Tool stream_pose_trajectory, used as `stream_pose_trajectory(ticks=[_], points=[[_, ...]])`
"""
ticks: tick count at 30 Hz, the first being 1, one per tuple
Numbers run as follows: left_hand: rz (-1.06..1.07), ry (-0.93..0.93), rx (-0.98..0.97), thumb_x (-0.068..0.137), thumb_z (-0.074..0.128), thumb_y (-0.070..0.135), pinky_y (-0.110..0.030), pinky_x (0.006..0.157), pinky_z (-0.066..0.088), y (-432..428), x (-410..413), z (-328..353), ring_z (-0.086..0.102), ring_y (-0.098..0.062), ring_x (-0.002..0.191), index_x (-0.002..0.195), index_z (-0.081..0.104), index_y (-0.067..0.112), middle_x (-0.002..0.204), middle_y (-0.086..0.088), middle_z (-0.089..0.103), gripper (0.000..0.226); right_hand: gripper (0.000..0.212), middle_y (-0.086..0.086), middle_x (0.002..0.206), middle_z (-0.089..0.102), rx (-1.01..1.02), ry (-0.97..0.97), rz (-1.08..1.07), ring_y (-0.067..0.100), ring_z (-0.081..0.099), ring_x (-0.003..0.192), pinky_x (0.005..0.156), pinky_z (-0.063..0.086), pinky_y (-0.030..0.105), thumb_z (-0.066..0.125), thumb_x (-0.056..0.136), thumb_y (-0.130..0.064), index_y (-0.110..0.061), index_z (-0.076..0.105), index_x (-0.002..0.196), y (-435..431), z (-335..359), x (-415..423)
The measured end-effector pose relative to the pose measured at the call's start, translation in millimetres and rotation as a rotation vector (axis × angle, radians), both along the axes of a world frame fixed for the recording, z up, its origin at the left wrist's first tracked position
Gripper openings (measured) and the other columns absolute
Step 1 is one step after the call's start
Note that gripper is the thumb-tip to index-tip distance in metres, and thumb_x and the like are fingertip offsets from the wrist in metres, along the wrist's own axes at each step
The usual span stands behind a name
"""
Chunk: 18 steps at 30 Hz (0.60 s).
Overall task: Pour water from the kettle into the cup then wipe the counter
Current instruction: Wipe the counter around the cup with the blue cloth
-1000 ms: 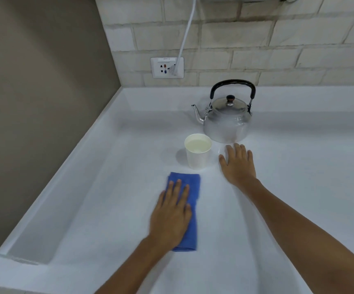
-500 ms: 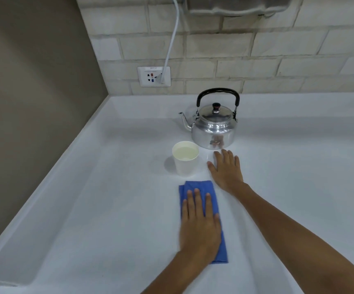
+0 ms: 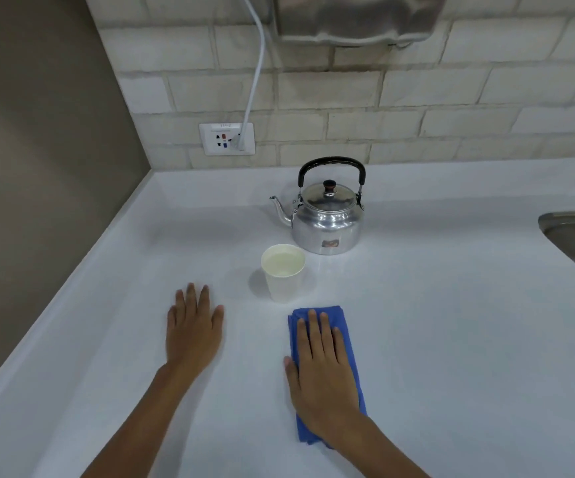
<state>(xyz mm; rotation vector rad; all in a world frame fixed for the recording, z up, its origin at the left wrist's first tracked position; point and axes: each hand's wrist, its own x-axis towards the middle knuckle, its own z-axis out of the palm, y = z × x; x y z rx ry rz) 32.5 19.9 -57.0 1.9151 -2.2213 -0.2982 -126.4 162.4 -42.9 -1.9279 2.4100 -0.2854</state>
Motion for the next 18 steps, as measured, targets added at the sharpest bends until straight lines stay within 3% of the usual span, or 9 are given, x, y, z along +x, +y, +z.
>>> stream_pose_trajectory(ticks=[2, 4, 5, 8, 9, 13, 18], points=[[0.004, -0.058, -0.025, 0.097, 0.021, 0.038, -0.041, 0.118, 0.007, -4.4, 2.7, -8.2, 0.002, -0.028, 0.145, 0.146, 0.004, 0.014, 0.157, -0.011, 0.004, 0.057, 0.061, 0.010, 0.137, 0.052, -0.010, 0.033, -0.023, 0.025, 0.047, 0.127, 0.110, 0.027, 0.039, 0.005, 0.095, -0.033, -0.009, 0.049, 0.130, 6.6, 0.6, -9.6], [0.007, -0.060, -0.052, 0.097, 0.022, 0.039, -0.041, 0.118, 0.007, -5.9, 4.1, -13.7, 0.004, -0.028, 0.145, 0.146, 0.006, 0.015, 0.157, -0.011, 0.006, 0.057, 0.070, 0.011, 0.139, 0.049, -0.007, 0.059, 0.008, 0.026, 0.044, 0.129, 0.110, 0.013, 0.041, -0.006, 0.094, -0.034, -0.008, 0.046, 0.132, 12.1, -2.0, -29.3], [0.008, -0.055, -0.061, 0.096, 0.022, 0.039, -0.041, 0.118, 0.007, -6.4, 4.3, -15.6, 0.003, -0.028, 0.145, 0.146, 0.006, 0.015, 0.157, -0.010, 0.006, 0.058, 0.071, 0.012, 0.141, 0.047, -0.005, 0.054, 0.015, 0.027, 0.043, 0.130, 0.112, 0.014, 0.039, -0.007, 0.094, -0.036, -0.007, 0.044, 0.134, 11.9, -3.2, -41.3], [0.012, -0.083, -0.065, 0.096, 0.019, 0.040, -0.040, 0.118, 0.006, -6.8, 4.8, -18.3, 0.001, -0.027, 0.145, 0.146, 0.002, 0.015, 0.158, -0.010, 0.004, 0.058, 0.069, 0.015, 0.137, 0.050, -0.002, 0.057, -0.063, 0.031, 0.046, 0.127, 0.104, 0.038, 0.047, -0.004, 0.095, -0.035, -0.004, 0.046, 0.131, -1.4, -5.4, -79.7], [0.013, -0.096, -0.067, 0.096, 0.018, 0.040, -0.040, 0.118, 0.005, -6.9, 4.7, -18.8, 0.001, -0.027, 0.145, 0.146, 0.001, 0.015, 0.157, -0.011, 0.003, 0.059, 0.065, 0.016, 0.139, 0.048, -0.003, 0.035, -0.092, 0.032, 0.044, 0.129, 0.103, 0.039, 0.050, 0.001, 0.095, -0.035, -0.003, 0.044, 0.133, -10.6, -5.9, -92.0], [0.006, -0.118, -0.072, 0.096, 0.018, 0.039, -0.041, 0.118, 0.006, -5.9, 3.0, -20.7, 0.001, -0.030, 0.145, 0.146, 0.001, 0.012, 0.157, -0.013, 0.003, 0.059, 0.054, 0.008, 0.157, 0.010, 0.045, 0.020, -0.120, 0.026, 0.007, 0.144, 0.117, 0.010, 0.046, 0.019, 0.097, -0.030, -0.011, 0.007, 0.146, -66.9, -15.2, -119.4], [-0.004, -0.142, -0.077, 0.096, 0.017, 0.040, -0.041, 0.118, 0.006, -7.8, 4.8, -22.8, 0.001, -0.031, 0.144, 0.146, 0.000, 0.012, 0.157, -0.013, 0.003, 0.060, 0.052, 0.008, 0.158, 0.002, 0.041, 0.077, 0.079, 0.025, -0.001, 0.145, 0.119, 0.002, 0.041, 0.019, 0.099, -0.025, -0.012, -0.001, 0.145, -112.5, -12.2, -100.2]])
